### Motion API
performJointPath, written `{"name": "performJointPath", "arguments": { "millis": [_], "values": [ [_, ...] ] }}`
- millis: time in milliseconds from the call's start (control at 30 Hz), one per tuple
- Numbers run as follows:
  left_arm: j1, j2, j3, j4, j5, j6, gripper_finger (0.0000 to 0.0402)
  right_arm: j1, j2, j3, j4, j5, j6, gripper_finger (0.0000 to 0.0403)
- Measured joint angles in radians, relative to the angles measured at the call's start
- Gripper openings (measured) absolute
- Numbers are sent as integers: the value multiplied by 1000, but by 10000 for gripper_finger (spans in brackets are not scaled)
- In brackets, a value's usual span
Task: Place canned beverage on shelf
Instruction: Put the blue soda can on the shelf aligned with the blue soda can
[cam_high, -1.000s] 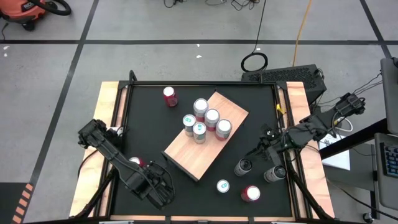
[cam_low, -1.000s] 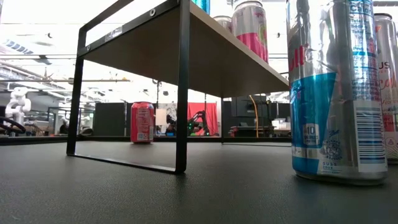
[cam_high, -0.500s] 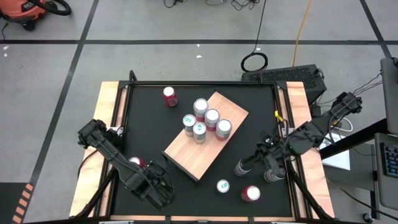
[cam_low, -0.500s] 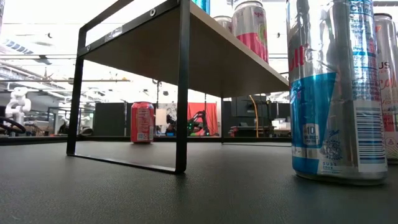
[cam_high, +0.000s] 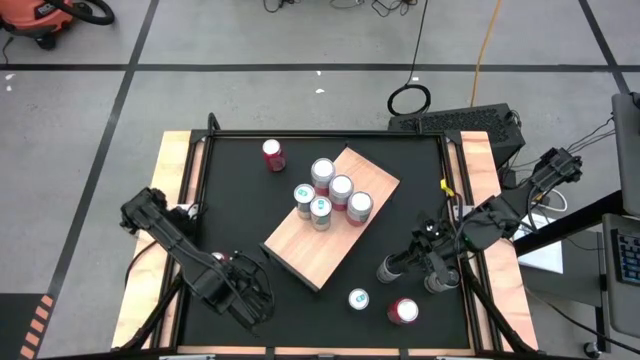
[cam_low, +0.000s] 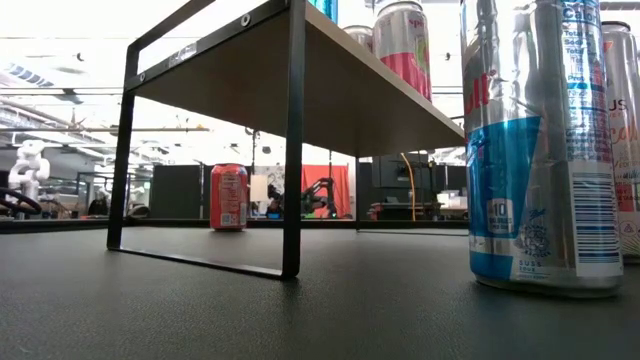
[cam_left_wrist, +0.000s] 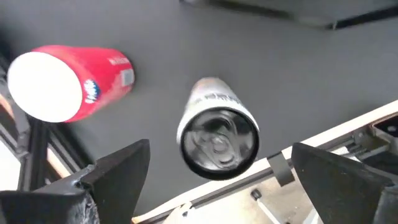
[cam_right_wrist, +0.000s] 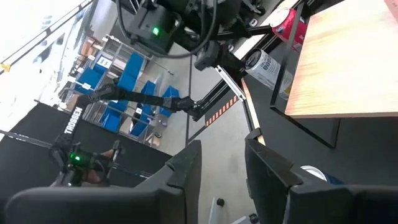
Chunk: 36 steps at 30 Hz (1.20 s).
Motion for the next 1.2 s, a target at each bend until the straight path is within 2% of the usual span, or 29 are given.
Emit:
{"name": "performJointPath", "arguments": {
  "millis": [200, 400, 533, 767, 867, 967, 1100, 1200],
  "values": [
    [27, -36, 0, -3, -92, 42, 391, 0, 5, 0, -3, 0, 0, 102],
    [55, -36, 1, 58, -110, 145, 391, 7, 64, 14, 3, 0, 57, 102],
    [61, -36, 1, 108, -123, 151, 391, 36, 189, 122, -81, -2, -2, 102],
    [57, -36, 1, 114, -133, 131, 391, 65, 430, 401, -393, 0, -180, 111],
    [57, -36, 1, 116, -133, 131, 391, 66, 513, 483, -444, -1, -267, 140],
    [57, -36, 1, 116, -134, 131, 391, 66, 573, 526, -455, 10, -360, 188],
    [57, -36, 1, 116, -145, 131, 391, 65, 633, 537, -481, 12, -437, 260],
    [57, -36, 1, 118, -151, 130, 391, 63, 665, 537, -514, -12, -445, 300]
  ]
}}
